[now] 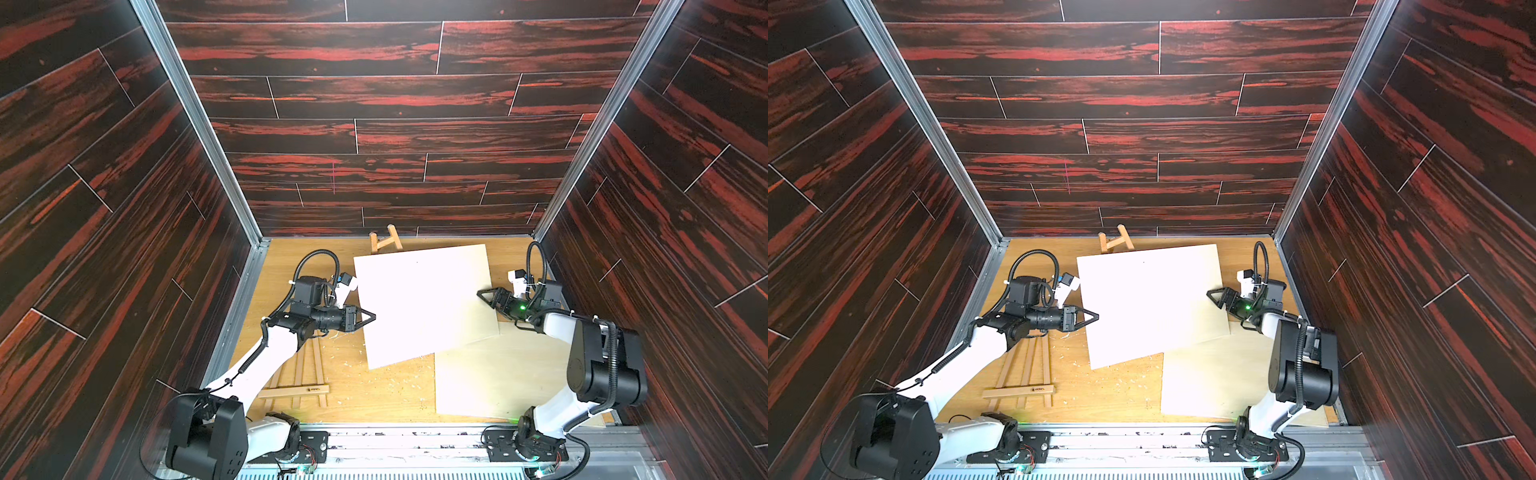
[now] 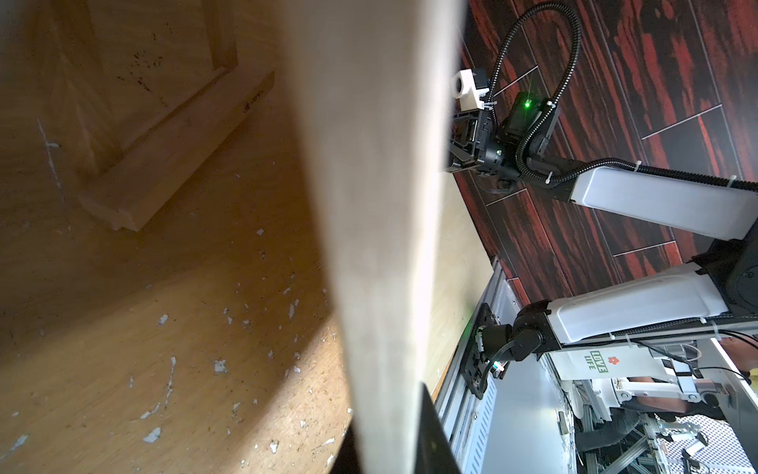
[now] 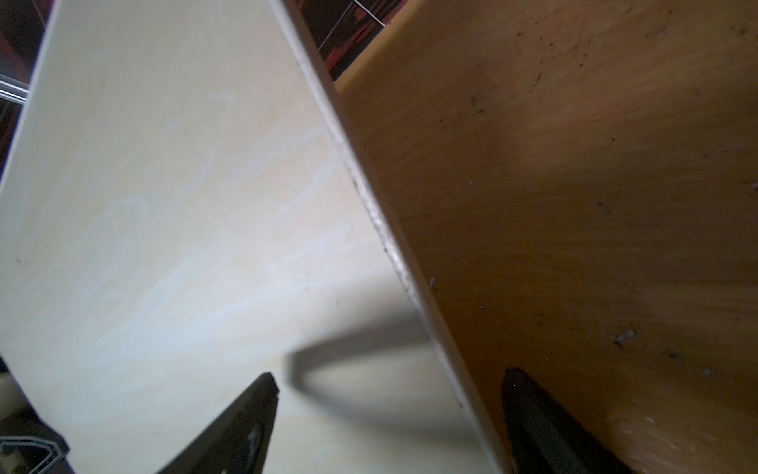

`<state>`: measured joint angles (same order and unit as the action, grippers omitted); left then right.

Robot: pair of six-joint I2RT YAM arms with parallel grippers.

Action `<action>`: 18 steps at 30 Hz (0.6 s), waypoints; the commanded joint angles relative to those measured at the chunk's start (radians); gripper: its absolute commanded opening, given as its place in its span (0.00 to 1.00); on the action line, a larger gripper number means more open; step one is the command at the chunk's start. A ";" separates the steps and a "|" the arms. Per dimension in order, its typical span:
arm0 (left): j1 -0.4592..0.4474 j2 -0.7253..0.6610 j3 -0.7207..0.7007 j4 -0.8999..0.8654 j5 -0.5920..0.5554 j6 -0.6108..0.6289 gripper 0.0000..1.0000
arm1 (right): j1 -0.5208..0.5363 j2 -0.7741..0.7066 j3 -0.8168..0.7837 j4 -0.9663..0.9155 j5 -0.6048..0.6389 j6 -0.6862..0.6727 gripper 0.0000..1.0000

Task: Disassemble the easel
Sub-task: Place the drawing board on the drawing board.

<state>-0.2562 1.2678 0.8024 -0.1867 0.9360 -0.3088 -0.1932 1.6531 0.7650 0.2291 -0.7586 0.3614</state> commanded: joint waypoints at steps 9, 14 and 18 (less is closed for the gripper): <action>-0.044 0.072 0.036 -0.241 0.029 0.073 0.00 | 0.016 -0.157 -0.118 0.041 -0.273 0.053 0.85; -0.044 0.078 0.042 -0.232 0.060 0.048 0.00 | 0.023 -0.301 -0.215 -0.010 -0.260 0.109 0.85; -0.044 0.081 0.030 -0.238 0.068 0.037 0.00 | 0.026 -0.403 -0.290 -0.086 -0.235 0.130 0.84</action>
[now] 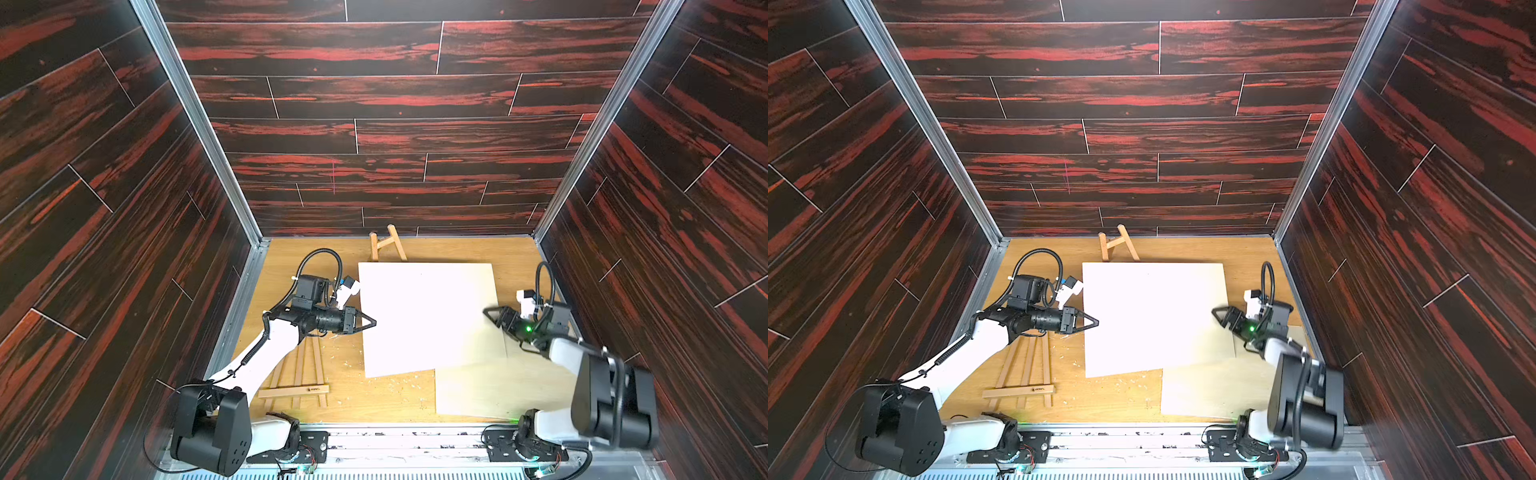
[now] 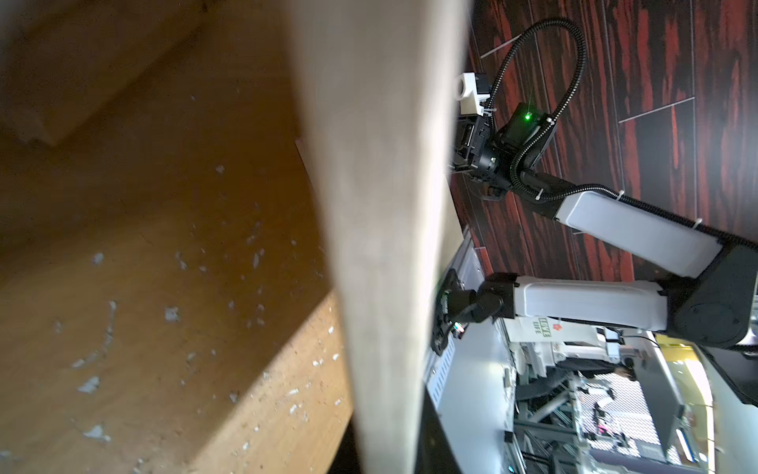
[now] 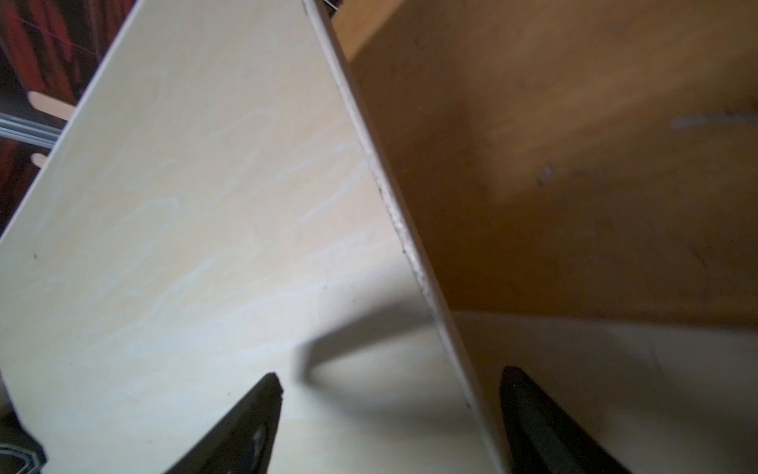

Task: Disassemble the easel
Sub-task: Place the drawing board on the drawing board.

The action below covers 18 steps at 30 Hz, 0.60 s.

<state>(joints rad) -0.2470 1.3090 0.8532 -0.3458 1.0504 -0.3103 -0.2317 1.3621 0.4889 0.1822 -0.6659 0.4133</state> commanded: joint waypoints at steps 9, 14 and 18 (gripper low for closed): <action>-0.078 0.061 -0.045 -0.088 -0.029 0.013 0.00 | 0.078 -0.316 -0.107 -0.237 -0.283 0.116 0.84; -0.110 0.084 -0.045 -0.083 -0.027 -0.004 0.00 | 0.081 -0.401 -0.098 -0.389 -0.240 0.116 0.84; -0.133 0.101 -0.061 -0.065 -0.036 -0.027 0.00 | 0.081 -0.421 -0.065 -0.523 -0.173 0.092 0.84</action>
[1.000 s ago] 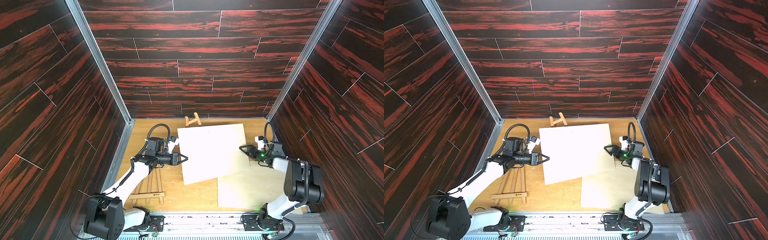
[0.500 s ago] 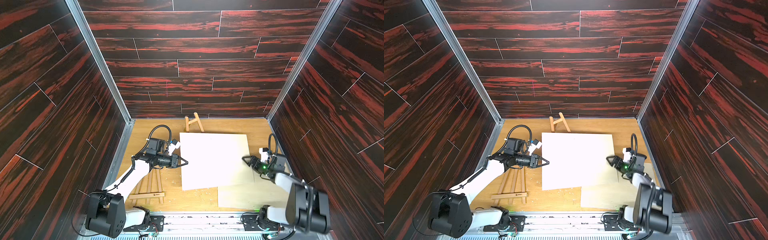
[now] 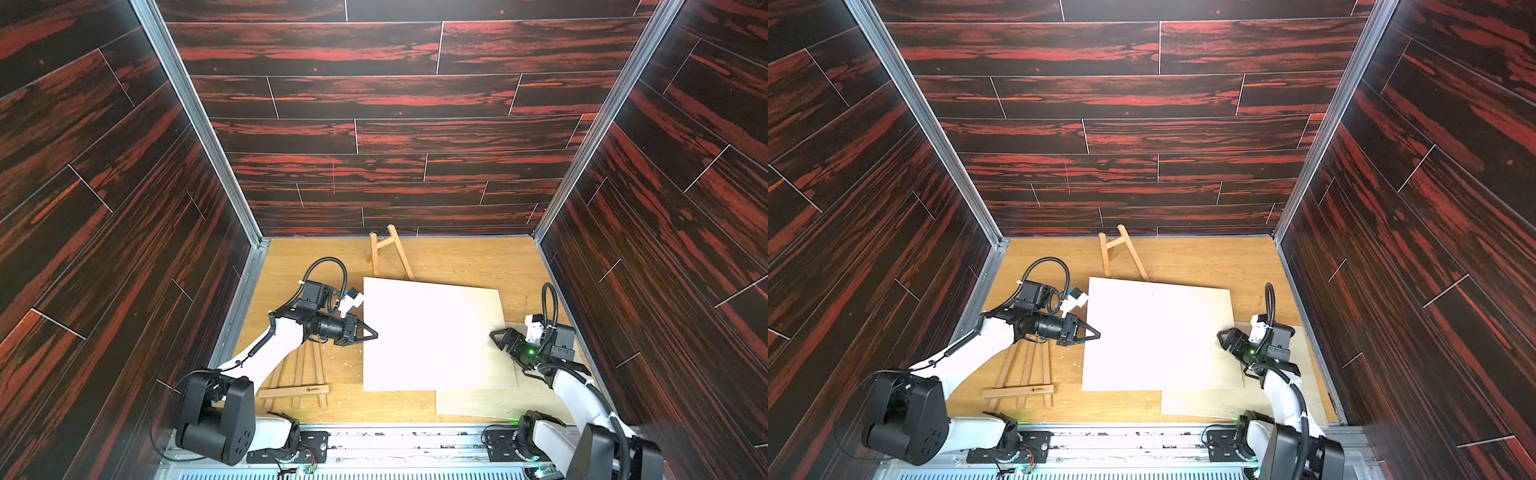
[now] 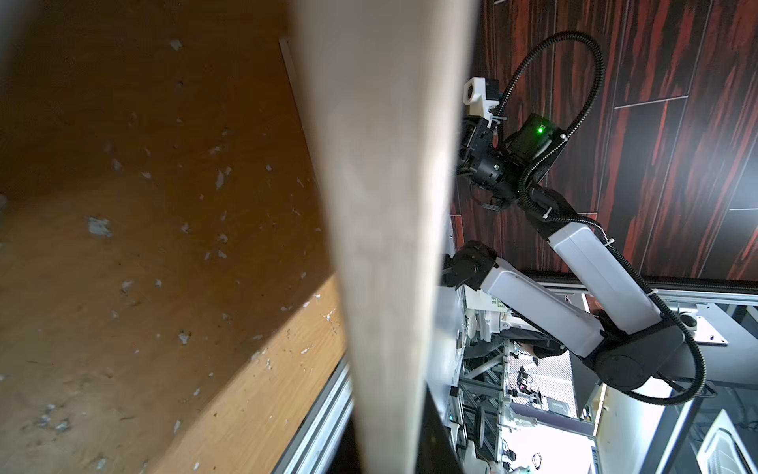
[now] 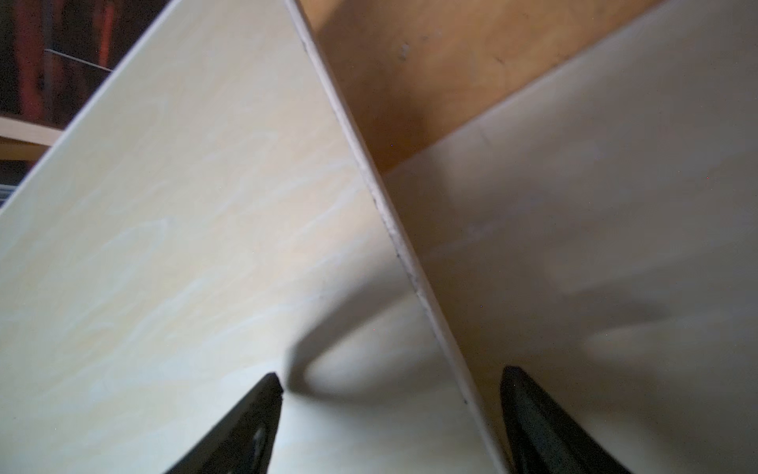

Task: Disassemble the easel
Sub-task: Place the drawing board on the drawing board.

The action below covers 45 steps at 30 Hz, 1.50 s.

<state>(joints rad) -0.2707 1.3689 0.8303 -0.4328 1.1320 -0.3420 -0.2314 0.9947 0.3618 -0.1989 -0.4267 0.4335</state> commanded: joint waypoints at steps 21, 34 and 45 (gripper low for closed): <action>-0.111 0.096 -0.062 0.123 -0.186 -0.084 0.00 | 0.080 -0.107 0.295 -0.464 0.041 0.109 0.88; -0.190 0.026 -0.274 0.722 -0.429 -0.613 0.00 | 0.262 -0.098 0.295 -0.397 0.045 0.187 0.88; -0.342 0.143 -0.266 0.906 -0.427 -0.700 0.00 | 0.379 -0.043 0.324 -0.310 0.037 0.235 0.88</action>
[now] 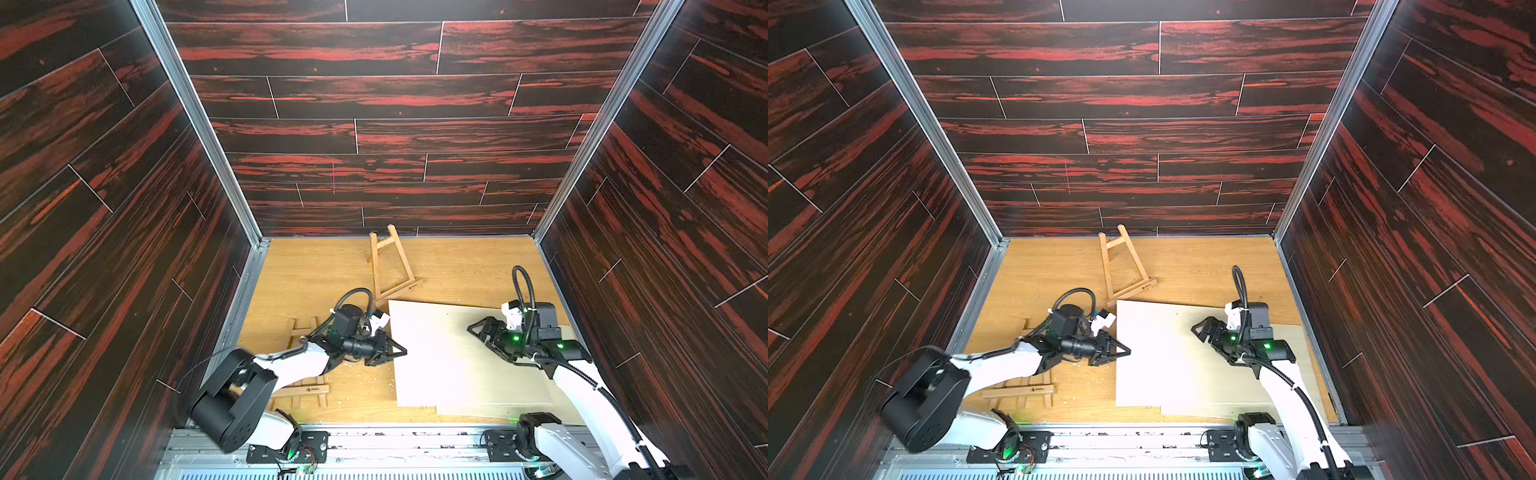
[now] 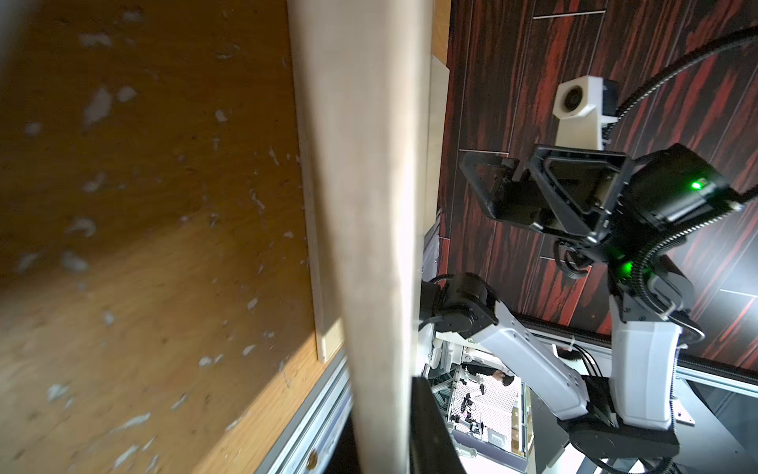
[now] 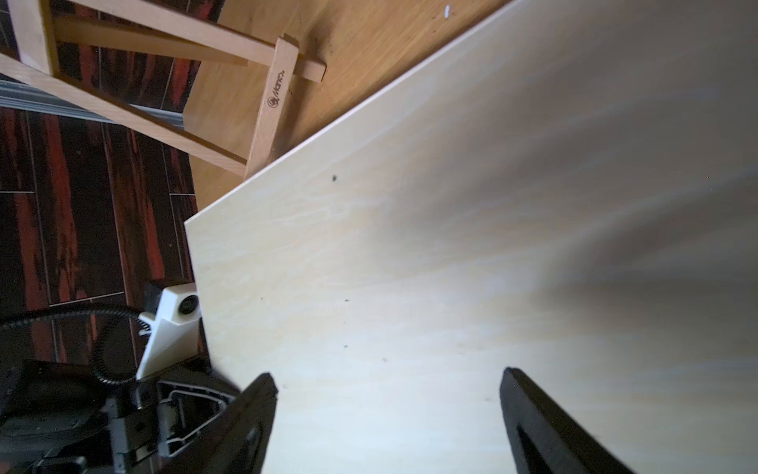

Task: Disassemble the easel
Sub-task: Place the drawing board on the drawing board.

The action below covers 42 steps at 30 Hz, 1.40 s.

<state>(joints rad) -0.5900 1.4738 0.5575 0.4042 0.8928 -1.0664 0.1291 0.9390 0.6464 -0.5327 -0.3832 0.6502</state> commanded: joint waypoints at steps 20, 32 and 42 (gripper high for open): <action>-0.183 0.407 0.177 0.303 -0.114 -0.040 0.00 | 0.043 -0.094 0.009 0.004 0.003 0.035 0.88; -0.217 0.505 0.261 0.334 -0.122 -0.064 0.00 | 0.043 -0.108 -0.002 0.001 0.005 0.032 0.89; -0.233 0.534 0.268 0.328 -0.135 -0.071 0.00 | 0.043 -0.089 -0.004 0.024 0.006 0.037 0.89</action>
<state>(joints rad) -0.8059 1.9839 0.8288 0.7952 0.8627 -1.2057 0.1680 0.8448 0.6582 -0.5140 -0.3817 0.6804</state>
